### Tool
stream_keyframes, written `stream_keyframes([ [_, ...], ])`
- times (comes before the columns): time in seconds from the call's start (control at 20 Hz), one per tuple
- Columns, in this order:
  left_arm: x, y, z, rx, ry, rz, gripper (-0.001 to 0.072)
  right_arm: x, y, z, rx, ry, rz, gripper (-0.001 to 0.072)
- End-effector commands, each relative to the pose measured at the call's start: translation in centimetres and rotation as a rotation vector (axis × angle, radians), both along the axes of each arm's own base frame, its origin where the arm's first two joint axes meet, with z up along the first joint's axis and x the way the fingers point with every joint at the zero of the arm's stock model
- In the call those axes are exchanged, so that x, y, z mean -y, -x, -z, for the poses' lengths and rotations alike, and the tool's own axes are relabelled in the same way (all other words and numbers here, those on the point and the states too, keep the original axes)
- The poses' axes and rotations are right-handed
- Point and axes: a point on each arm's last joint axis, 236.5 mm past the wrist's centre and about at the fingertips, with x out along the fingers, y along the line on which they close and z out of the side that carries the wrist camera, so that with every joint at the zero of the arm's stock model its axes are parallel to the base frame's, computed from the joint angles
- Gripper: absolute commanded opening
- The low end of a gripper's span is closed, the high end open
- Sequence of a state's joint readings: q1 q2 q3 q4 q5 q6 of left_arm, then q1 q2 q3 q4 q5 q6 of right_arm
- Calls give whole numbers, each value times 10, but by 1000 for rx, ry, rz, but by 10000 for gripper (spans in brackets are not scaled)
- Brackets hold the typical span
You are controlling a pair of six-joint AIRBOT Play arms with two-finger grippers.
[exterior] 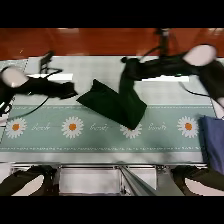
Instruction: Fold the shirts.
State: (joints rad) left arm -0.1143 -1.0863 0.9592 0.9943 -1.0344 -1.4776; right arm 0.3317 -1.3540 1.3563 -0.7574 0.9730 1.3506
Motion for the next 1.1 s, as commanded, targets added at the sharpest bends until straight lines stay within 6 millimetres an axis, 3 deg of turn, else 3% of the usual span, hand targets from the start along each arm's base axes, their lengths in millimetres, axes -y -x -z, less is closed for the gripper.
stream_keyframes([
  [0.0, -47, 37, -2, 77, -9, -142, 21, -68, -24, 44, -65, -25, -70, 24],
  [0.2, -55, 44, -22, 155, -5, -170, 21, -104, -39, 90, -175, -73, -84, 24],
  [0.4, -55, 41, -20, 150, 2, -177, 21, -115, -45, 121, -257, -122, -59, 35],
  [0.45, -55, 39, -20, 154, 1, -182, 21, -119, -41, 124, -288, -146, -68, 202],
  [0.5, -56, 38, -19, 152, 1, -185, 21, -122, -33, 125, -319, -159, -99, 422],
  [0.65, -63, 25, -14, 161, -3, -219, 21, -102, -19, 110, -373, -160, -159, 411],
  [0.75, -70, 28, -27, 133, 1, -218, 21, -60, -15, 78, -409, -171, -192, 409],
  [0.85, -74, 29, -67, 186, -3, -197, 21, 5, -3, 44, -380, -73, -207, 408],
  [0.95, -78, 24, -108, 290, -7, -208, 21, 95, 5, 31, -304, 192, -82, 409],
  [1.05, -76, 24, -124, 323, 10, -211, 21, 188, 17, 32, -262, 435, 157, 409],
])
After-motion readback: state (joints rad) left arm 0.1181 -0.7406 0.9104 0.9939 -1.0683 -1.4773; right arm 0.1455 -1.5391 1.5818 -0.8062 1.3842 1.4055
